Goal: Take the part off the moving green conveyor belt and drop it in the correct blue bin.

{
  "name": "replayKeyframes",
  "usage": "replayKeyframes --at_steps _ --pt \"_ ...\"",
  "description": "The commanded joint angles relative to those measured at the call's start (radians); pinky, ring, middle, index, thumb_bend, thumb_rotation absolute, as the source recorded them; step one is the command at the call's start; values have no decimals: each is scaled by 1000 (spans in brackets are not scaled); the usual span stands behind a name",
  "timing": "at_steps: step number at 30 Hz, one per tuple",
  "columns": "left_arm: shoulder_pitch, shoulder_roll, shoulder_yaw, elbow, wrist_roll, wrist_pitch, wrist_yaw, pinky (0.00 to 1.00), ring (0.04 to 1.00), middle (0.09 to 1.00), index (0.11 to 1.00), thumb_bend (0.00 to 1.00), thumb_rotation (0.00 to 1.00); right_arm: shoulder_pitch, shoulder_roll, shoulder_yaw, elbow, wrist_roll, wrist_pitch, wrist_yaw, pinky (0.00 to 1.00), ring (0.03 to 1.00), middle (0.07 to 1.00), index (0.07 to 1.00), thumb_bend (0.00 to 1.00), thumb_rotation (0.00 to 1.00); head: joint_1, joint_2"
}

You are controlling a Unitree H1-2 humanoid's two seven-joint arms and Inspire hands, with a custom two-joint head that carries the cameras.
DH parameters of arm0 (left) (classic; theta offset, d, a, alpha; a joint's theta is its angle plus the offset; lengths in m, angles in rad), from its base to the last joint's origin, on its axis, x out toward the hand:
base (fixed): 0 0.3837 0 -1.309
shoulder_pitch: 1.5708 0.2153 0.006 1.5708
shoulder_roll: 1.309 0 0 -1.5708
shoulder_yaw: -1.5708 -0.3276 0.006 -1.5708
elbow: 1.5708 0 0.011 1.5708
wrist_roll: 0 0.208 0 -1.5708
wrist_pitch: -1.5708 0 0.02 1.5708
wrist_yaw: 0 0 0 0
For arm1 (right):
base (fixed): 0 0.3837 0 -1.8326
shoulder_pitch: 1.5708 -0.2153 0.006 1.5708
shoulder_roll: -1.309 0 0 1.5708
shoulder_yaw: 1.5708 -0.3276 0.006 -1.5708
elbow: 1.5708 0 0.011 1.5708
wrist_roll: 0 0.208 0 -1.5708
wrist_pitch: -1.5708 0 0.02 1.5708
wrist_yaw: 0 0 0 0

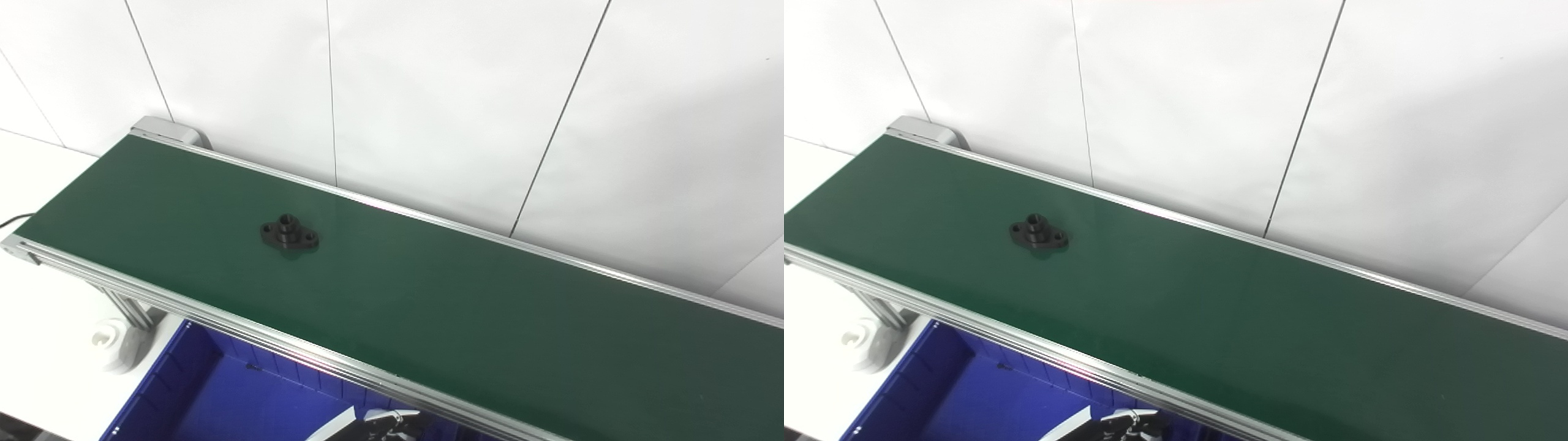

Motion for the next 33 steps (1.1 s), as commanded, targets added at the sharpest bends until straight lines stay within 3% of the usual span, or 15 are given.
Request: replayKeyframes --at_steps 1,5,10,25,33 --pt "-5 11 -3 -15 -14 -42 17 779 855 893 872 887 181 -3 4 -5 1 11 -76 -20 901 917 931 974 839 194 -4 1" --pt "6 21 8 -32 -22 -42 10 771 850 894 874 884 178 0 13 4 -4 29 -81 -16 914 924 933 979 836 211 -67 37" --pt "13 38 16 -59 -20 -42 7 783 862 904 891 884 180 20 25 10 -70 6 -17 -7 841 899 931 967 845 244 -111 74" --pt "20 30 10 -64 -14 -39 15 784 864 908 902 900 146 29 23 -3 -87 -2 -15 -7 846 899 923 958 841 212 -91 75" --pt "20 41 11 -69 -25 -41 8 799 887 927 909 902 148 32 36 0 -93 -5 -21 -12 816 884 915 941 839 209 -207 118"
